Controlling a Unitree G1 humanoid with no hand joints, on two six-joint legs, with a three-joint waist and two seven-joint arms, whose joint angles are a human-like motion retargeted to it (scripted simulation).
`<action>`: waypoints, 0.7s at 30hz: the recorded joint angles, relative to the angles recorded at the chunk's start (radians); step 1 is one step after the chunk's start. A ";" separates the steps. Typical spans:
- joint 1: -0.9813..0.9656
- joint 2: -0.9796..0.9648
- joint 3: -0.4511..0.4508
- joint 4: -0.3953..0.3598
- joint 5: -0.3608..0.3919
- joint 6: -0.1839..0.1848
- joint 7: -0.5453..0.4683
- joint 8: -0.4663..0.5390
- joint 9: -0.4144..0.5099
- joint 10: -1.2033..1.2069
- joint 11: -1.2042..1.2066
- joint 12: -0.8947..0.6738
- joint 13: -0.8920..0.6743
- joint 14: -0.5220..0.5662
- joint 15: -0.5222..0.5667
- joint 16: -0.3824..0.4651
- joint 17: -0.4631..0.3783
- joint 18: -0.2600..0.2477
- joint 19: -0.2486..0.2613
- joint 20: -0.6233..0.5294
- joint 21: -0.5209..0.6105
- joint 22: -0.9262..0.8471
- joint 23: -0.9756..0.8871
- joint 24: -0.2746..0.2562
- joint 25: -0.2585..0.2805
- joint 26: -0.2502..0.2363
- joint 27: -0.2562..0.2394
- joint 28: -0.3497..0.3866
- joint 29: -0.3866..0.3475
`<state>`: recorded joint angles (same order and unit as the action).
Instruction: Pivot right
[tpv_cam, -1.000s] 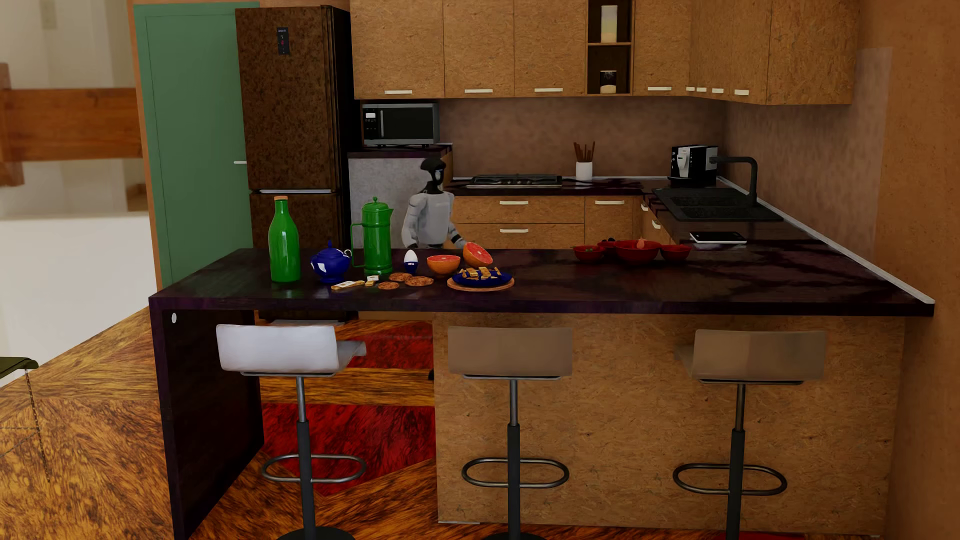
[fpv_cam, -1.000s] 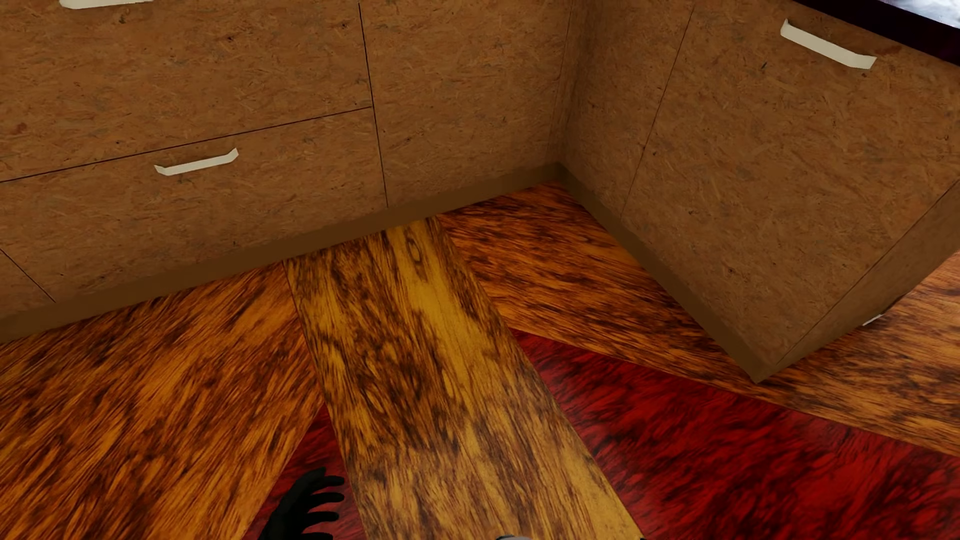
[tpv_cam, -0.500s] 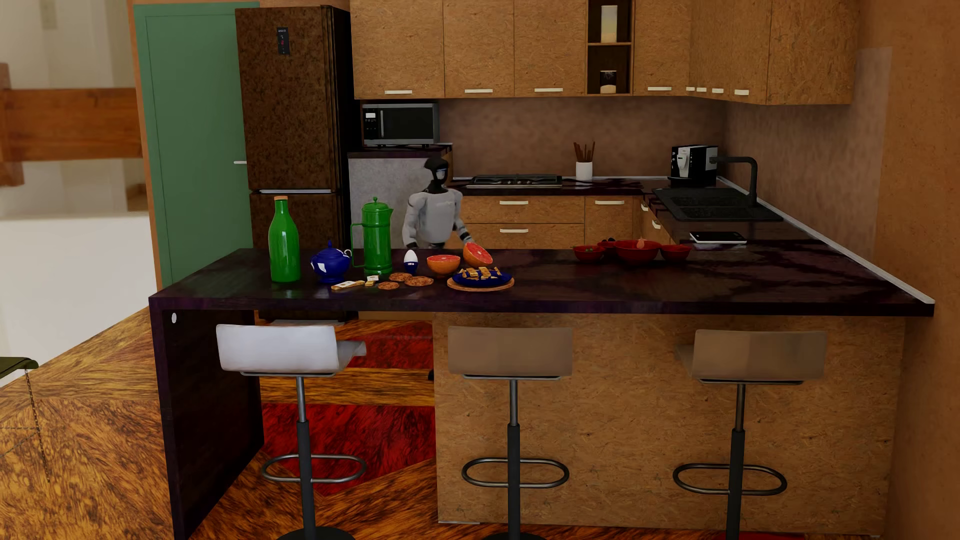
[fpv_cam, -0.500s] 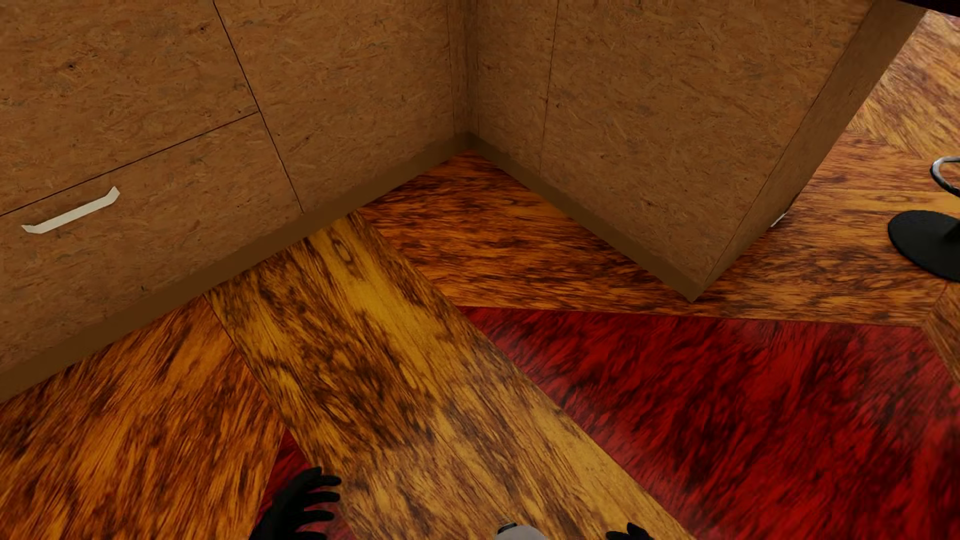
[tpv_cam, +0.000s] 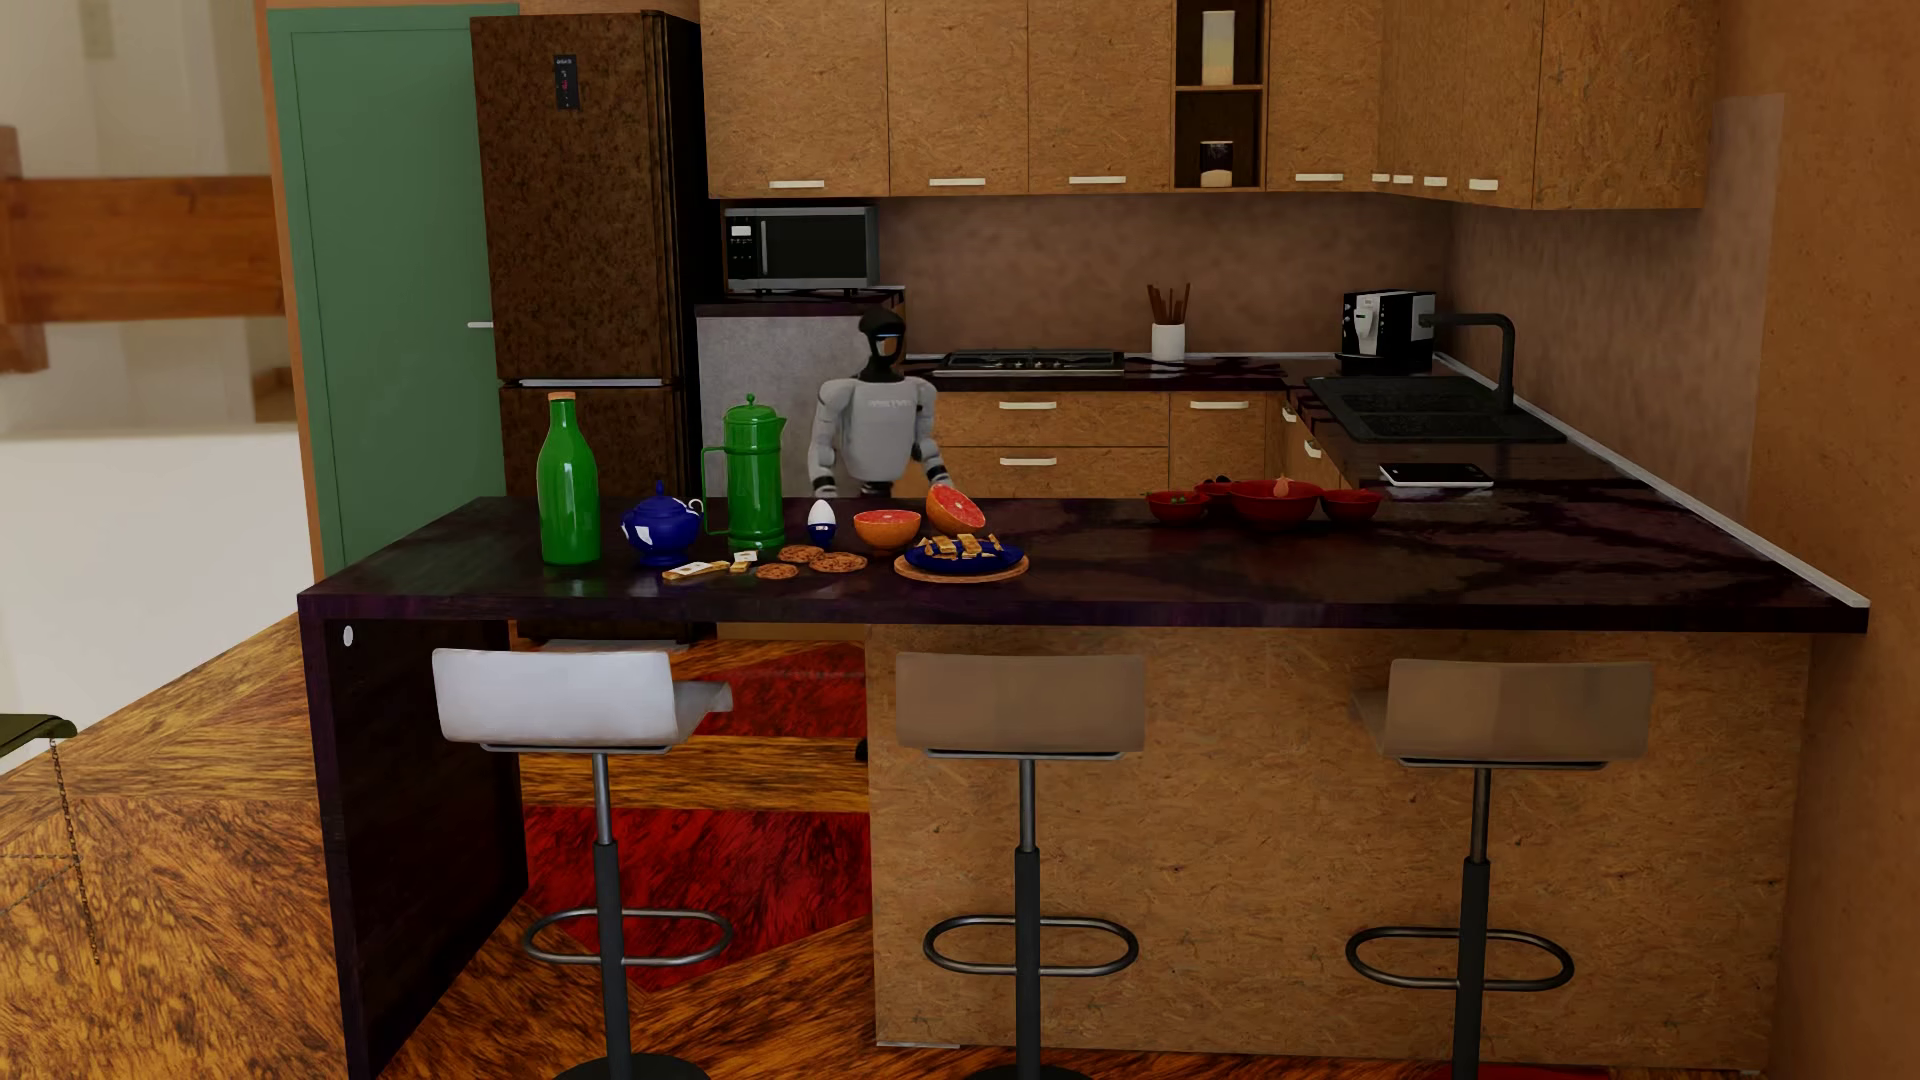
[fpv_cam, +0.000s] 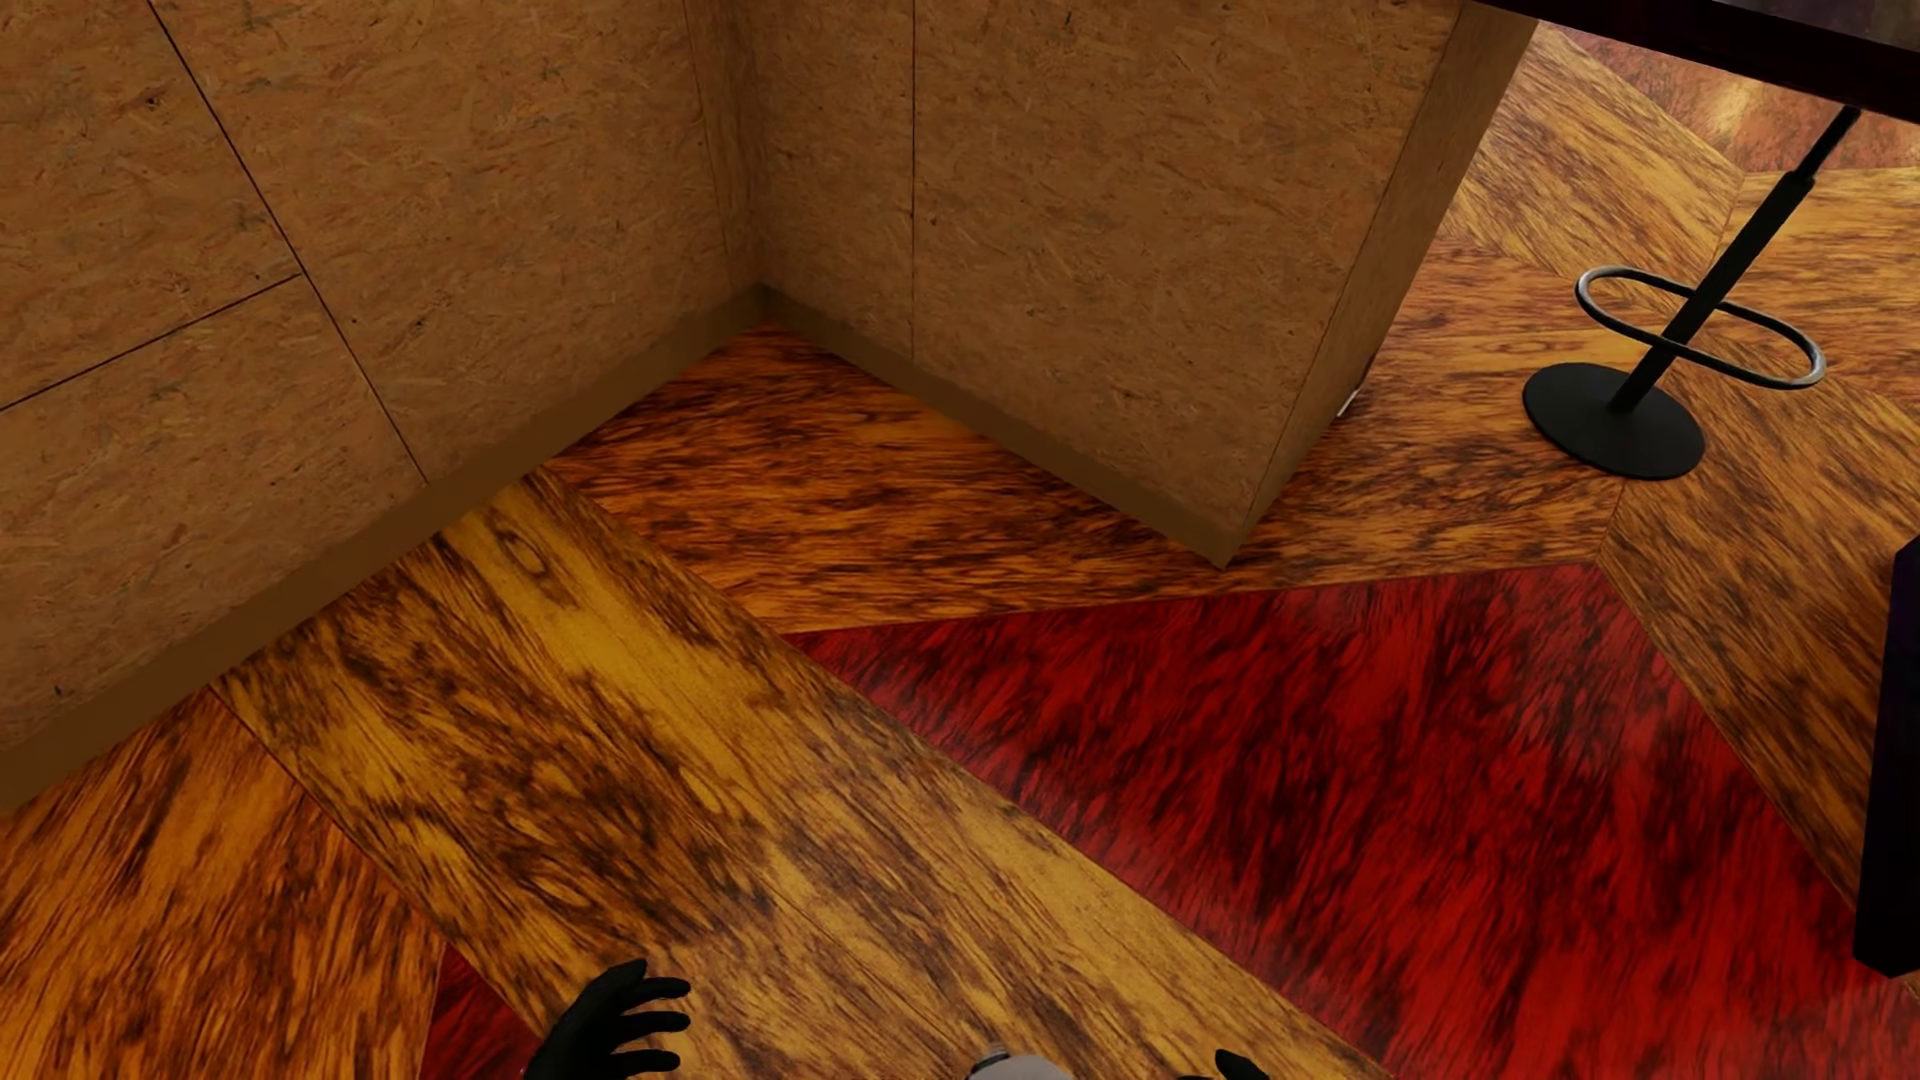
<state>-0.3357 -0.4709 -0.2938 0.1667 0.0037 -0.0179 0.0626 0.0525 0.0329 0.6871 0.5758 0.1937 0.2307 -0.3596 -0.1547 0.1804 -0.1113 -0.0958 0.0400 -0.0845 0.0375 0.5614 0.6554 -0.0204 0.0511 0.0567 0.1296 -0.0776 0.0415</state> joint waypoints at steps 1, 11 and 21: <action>0.001 -0.003 -0.004 0.000 -0.001 0.003 0.004 0.002 0.001 0.002 0.007 -0.007 0.009 -0.002 -0.009 -0.002 -0.006 0.002 -0.012 -0.011 -0.004 -0.010 -0.011 -0.004 -0.004 0.019 -0.013 -0.001 -0.004; 0.035 -0.021 -0.021 0.004 -0.001 0.009 0.013 -0.012 0.004 -0.045 -0.016 -0.036 0.057 0.000 -0.108 0.032 -0.048 0.006 -0.067 0.032 0.027 0.029 -0.014 0.024 0.039 0.026 -0.070 -0.012 -0.060; -0.009 -0.102 0.079 -0.002 -0.036 -0.003 -0.025 -0.043 0.004 0.167 0.248 -0.093 0.031 -0.126 -0.187 0.009 -0.077 -0.021 0.026 0.044 0.012 0.021 0.024 0.052 0.069 0.056 -0.175 0.060 -0.090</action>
<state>-0.3448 -0.5733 -0.2152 0.1643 -0.0327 -0.0212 0.0372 0.0093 0.0367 0.8538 0.8239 0.1005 0.2615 -0.4858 -0.3416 0.1891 -0.1884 -0.1170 0.0660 -0.0407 0.0498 0.5820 0.6790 0.0315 0.1203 0.1128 -0.0453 -0.0175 -0.0484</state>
